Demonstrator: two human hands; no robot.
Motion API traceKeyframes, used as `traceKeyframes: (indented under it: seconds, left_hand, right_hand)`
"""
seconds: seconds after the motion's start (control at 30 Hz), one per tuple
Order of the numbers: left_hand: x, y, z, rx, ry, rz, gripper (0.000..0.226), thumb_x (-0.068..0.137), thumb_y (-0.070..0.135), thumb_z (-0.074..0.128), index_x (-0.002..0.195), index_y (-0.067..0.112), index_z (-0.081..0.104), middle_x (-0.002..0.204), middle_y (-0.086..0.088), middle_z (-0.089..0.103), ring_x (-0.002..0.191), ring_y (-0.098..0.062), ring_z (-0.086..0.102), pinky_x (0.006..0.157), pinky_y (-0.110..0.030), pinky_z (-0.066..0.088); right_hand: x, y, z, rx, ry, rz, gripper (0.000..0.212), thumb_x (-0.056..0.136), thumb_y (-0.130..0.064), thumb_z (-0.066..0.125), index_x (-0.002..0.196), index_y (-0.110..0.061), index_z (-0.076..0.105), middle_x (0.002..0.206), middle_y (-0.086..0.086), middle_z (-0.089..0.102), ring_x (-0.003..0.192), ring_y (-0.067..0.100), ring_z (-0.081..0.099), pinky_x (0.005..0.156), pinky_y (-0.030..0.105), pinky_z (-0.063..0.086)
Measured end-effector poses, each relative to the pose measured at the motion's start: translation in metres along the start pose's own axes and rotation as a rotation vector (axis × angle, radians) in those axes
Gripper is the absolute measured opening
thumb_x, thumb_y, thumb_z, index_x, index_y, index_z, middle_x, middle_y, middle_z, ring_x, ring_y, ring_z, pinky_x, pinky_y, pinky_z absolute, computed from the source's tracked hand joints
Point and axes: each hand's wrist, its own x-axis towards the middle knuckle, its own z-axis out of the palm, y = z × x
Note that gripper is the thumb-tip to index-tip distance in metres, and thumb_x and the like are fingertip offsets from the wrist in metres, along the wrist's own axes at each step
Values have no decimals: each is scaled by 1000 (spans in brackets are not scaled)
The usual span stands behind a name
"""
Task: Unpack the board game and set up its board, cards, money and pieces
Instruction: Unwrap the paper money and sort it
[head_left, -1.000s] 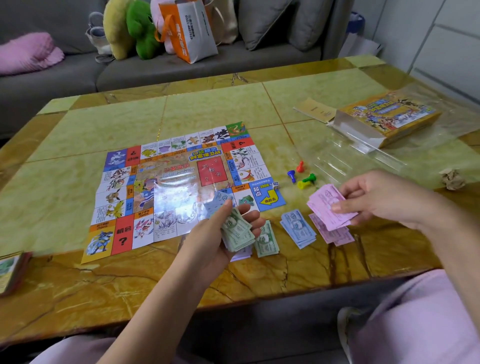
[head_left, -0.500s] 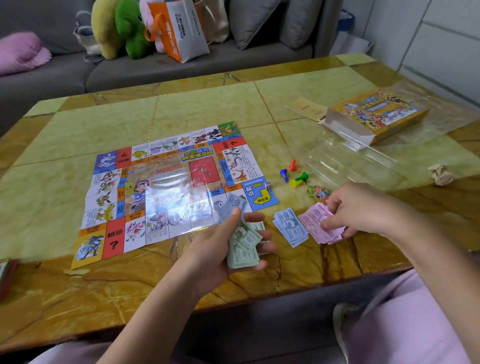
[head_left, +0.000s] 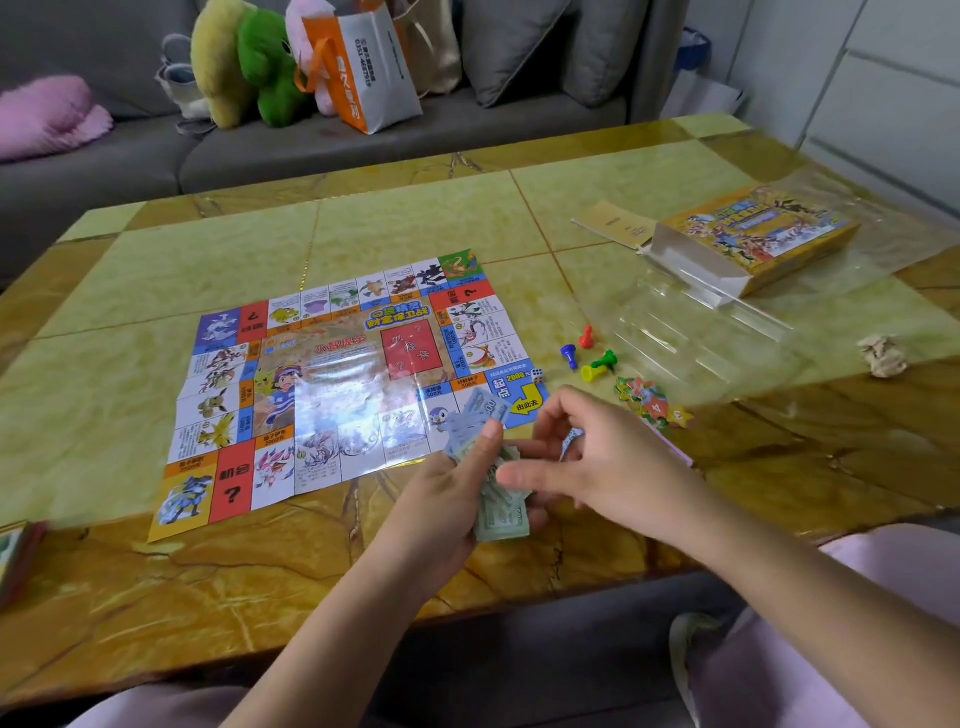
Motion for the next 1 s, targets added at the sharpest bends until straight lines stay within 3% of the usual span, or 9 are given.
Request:
traceKeyframes:
  seconds: [0.13, 0.23, 0.3, 0.43, 0.53, 0.63, 0.83, 0.93, 1.0]
  left_hand:
    - [1, 0, 2, -20, -16, -5, 44, 82, 38, 52, 96, 1, 71, 98, -20, 72, 82, -28, 71, 73, -36, 60]
    - [-1, 9, -2, -158, -128, -16, 37, 88, 17, 55, 117, -5, 56, 116, -25, 65, 106, -34, 64, 90, -45, 53]
    - [-1, 14, -8, -236, -161, 17, 41, 81, 2, 51, 119, -12, 51, 120, -31, 60, 112, -38, 60, 92, -49, 52]
    - [-1, 13, -14, -248, -122, 68, 43, 79, -7, 49, 117, -26, 41, 112, -33, 63, 104, -39, 64, 82, -42, 57]
    - [-3, 13, -13, -115, -140, 94, 34, 77, -1, 49, 107, -15, 55, 104, -21, 70, 99, -30, 68, 80, -33, 58]
    - [-3, 12, -12, -59, -120, 116, 31, 77, 2, 51, 105, -9, 60, 102, -17, 72, 96, -28, 69, 76, -31, 58]
    - [2, 4, -11, 34, 87, 182, 28, 75, 13, 64, 100, 2, 66, 103, -15, 72, 98, -29, 69, 88, -39, 55]
    - [2, 5, -9, -79, 158, 150, 50, 73, 25, 80, 103, -7, 56, 102, -18, 62, 89, -34, 58, 87, -43, 47]
    - [3, 5, -10, -172, 191, 136, 32, 85, 9, 66, 105, -12, 53, 93, -24, 65, 83, -33, 62, 81, -41, 54]
  right_hand:
    - [4, 6, 10, 43, 28, 3, 44, 63, -40, 85, 86, -26, 50, 78, -11, 61, 59, -8, 53, 53, 9, 41]
    - [9, 10, 5, 80, 70, -7, 44, 61, -41, 85, 88, -25, 54, 84, -11, 60, 64, -4, 55, 55, 10, 43]
    - [11, 13, 2, 57, 143, -50, 45, 58, -43, 85, 89, -27, 57, 95, -9, 58, 73, 2, 57, 62, 13, 44]
    - [11, 8, 2, 69, 200, -124, 38, 59, -34, 87, 84, -24, 60, 87, -7, 60, 61, 5, 50, 58, 14, 43]
    - [11, 7, 0, 192, 138, -59, 35, 61, -24, 88, 82, -19, 61, 66, -9, 56, 52, 0, 47, 53, 13, 43]
    - [11, 10, -1, 292, 90, -22, 36, 63, -22, 87, 83, -14, 58, 57, -6, 56, 50, 6, 51, 49, 22, 46]
    - [12, 12, 6, 377, 34, 68, 37, 65, -30, 82, 91, -8, 68, 75, 2, 71, 57, 6, 64, 51, 21, 50]
    - [16, 16, 4, 413, 48, 102, 31, 68, -25, 82, 93, -11, 71, 80, 3, 75, 72, 15, 72, 63, 31, 57]
    - [17, 18, 2, 462, 58, 125, 26, 71, -20, 80, 94, -12, 72, 82, 2, 75, 76, 16, 72, 69, 31, 58]
